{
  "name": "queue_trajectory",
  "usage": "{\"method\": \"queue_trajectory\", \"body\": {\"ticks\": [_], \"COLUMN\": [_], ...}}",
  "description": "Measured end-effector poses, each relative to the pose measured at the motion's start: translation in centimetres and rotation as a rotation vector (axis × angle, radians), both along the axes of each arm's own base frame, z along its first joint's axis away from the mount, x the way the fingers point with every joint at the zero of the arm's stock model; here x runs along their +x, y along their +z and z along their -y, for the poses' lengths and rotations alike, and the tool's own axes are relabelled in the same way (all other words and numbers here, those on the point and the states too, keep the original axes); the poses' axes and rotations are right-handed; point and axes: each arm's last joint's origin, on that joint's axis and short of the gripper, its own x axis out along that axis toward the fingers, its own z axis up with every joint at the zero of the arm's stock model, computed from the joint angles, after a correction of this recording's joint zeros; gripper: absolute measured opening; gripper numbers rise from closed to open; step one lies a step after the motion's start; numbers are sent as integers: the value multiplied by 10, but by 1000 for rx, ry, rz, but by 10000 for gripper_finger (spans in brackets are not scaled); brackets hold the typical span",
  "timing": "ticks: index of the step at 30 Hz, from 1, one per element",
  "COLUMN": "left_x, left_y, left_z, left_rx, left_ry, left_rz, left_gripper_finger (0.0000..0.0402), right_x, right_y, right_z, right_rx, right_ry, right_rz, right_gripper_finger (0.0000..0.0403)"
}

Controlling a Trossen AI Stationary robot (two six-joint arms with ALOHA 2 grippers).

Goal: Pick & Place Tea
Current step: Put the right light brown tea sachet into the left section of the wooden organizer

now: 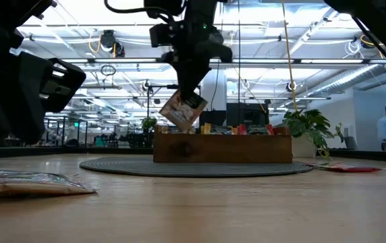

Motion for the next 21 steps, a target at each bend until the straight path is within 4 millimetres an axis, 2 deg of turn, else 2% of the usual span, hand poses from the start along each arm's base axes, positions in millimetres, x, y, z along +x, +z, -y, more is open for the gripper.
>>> {"method": "queue_trajectory", "body": {"ticks": [3,10,21], "left_x": [-1,-3,-3], "left_y": [0,0,-1], "left_z": [1,3,2], "left_rx": [0,11,8], "left_ry": [-5,1,7], "left_rz": [-3,1,-4], "left_gripper_finger": [97,97,97], "right_x": [4,9,2], "right_y": [-4,-10,-41], "right_z": [-8,-26,-33], "right_rx": [-111,-228,-345], "right_ry": [46,124,175], "right_rz": [-4,1,-108], "right_gripper_finger": [0,0,0]}}
